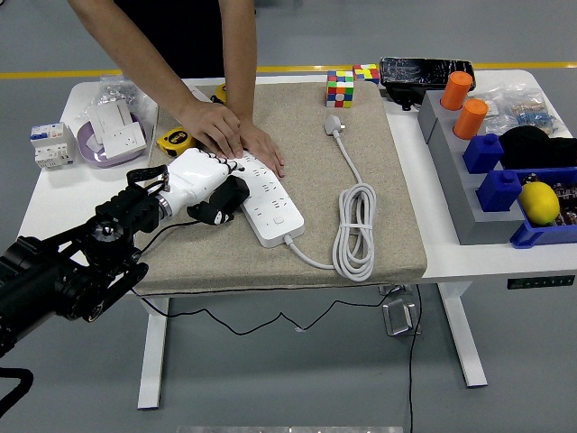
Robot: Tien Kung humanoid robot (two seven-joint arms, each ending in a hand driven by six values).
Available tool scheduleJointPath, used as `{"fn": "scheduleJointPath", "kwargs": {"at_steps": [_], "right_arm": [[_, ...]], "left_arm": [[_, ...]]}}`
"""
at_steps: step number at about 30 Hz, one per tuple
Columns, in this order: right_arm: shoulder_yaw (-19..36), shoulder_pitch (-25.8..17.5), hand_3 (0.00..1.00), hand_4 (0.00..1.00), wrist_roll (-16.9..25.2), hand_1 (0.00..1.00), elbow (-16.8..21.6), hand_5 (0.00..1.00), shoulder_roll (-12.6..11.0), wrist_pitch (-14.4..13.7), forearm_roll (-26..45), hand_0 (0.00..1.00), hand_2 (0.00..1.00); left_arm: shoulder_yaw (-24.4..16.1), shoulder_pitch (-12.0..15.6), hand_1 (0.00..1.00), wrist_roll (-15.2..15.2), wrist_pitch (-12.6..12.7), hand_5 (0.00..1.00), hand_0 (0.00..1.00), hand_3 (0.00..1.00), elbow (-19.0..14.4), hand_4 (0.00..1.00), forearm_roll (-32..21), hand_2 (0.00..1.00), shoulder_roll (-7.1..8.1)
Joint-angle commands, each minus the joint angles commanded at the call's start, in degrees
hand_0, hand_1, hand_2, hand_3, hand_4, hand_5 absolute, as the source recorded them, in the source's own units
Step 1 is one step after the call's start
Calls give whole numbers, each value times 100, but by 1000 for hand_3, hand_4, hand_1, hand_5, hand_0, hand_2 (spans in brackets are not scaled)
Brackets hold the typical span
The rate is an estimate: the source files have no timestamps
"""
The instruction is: Pick up the plug,place it near the board,insert it into the board,press the button
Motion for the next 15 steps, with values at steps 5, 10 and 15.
{"fn": "scheduleJointPath", "kwargs": {"at_steps": [5, 10, 15], "right_arm": [[0, 2, 838, 998, -1, 918, 1, 989, -2, -1, -2, 965, 840], [-2, -2, 838, 998, 0, 918, 2, 990, -8, -1, 0, 963, 840], [-4, -13, 838, 998, -2, 918, 4, 990, -6, 0, -2, 960, 839]], "left_arm": [[-25, 5, 736, -21, -25, 490, 537, 910, 16, 998, 0, 783, 5], [-79, 17, 741, -26, -28, 503, 540, 926, 14, 998, 0, 792, 9], [-178, 38, 749, -39, -55, 532, 552, 940, -23, 998, -12, 805, 28]]}}
